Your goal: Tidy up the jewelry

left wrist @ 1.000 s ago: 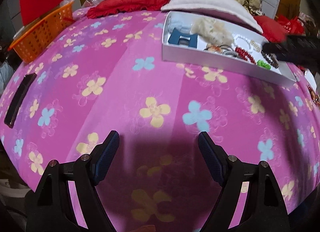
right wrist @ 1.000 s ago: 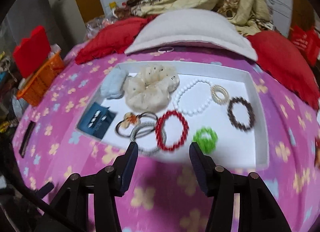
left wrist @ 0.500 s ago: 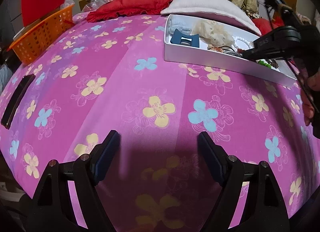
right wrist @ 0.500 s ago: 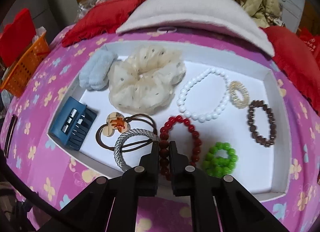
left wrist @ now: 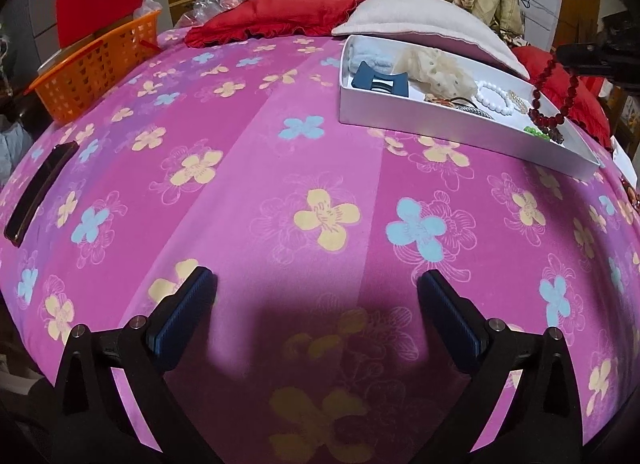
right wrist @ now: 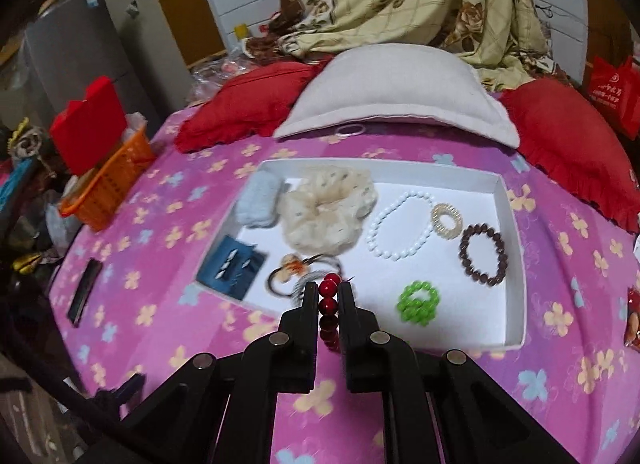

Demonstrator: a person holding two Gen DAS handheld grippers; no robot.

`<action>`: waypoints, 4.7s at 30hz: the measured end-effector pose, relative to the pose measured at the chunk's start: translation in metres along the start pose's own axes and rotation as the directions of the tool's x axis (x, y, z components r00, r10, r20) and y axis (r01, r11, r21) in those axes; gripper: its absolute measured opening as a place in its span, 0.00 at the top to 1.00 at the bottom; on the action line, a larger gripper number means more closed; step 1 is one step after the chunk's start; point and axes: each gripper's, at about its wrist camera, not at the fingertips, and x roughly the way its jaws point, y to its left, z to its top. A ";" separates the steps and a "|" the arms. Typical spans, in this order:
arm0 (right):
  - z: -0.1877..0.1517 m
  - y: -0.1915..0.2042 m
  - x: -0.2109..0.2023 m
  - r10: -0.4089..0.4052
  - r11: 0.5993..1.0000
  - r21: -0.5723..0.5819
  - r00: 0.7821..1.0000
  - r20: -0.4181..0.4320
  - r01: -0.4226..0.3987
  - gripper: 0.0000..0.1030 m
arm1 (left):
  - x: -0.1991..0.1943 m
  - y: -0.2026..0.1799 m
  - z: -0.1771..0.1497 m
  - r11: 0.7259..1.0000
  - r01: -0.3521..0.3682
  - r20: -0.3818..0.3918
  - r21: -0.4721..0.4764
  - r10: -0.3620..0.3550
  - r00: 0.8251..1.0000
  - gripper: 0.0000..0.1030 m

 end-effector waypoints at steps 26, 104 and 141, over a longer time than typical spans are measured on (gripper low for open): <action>-0.091 -0.055 0.036 0.034 0.981 0.191 0.992 -0.118 -0.011 0.71 | -0.017 -0.017 0.031 0.985 0.171 -0.021 0.016 -0.170 0.985 0.10; -0.113 0.007 0.046 0.046 0.998 -0.041 0.998 -0.051 -0.049 0.74 | 0.014 -0.061 0.041 0.923 0.386 -0.173 0.002 -0.379 0.909 0.92; -0.122 0.030 -0.011 0.063 0.998 -0.016 0.996 0.061 -0.063 0.91 | -0.056 -0.049 0.039 0.938 0.344 -0.045 0.046 -0.342 0.939 0.92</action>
